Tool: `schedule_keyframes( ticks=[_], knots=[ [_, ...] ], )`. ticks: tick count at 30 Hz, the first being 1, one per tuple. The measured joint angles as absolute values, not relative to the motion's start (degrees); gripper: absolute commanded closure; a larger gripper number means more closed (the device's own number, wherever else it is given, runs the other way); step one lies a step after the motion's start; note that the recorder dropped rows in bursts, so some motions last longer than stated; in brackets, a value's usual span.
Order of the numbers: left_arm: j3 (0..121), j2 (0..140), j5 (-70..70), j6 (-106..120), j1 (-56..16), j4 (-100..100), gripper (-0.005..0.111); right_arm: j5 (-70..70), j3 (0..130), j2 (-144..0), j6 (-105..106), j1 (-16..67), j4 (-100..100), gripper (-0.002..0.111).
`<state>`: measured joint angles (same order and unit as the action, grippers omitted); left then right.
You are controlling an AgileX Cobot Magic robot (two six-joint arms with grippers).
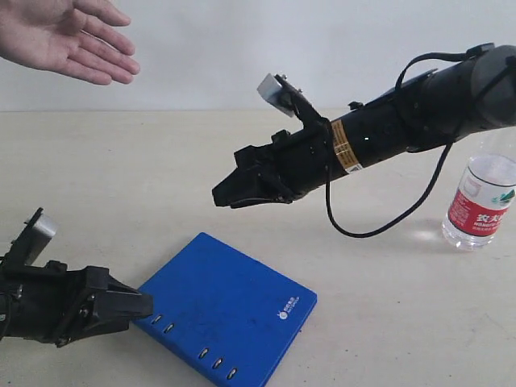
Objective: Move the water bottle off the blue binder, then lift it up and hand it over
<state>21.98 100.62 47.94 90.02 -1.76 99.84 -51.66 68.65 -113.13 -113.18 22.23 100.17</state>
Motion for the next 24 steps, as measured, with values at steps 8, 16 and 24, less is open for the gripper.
schedule_keyframes(
  ticks=[8, 16, 24],
  knots=[
    [21.98, 100.62, 49.34, 90.51, -1.76, 99.84, 0.055, -42.87, 68.65, -114.57, -116.14, 21.74, 99.94, 0.064],
    [21.98, 100.62, 48.23, 90.56, -1.76, 99.84, 0.055, -47.65, 68.65, -123.96, -115.46, 20.36, 100.08, 0.083],
    [22.11, 100.62, 45.81, 90.56, -1.76, 99.71, 0.055, -49.82, 68.65, -126.37, -115.48, 19.91, 99.95, 0.108]
  ],
)
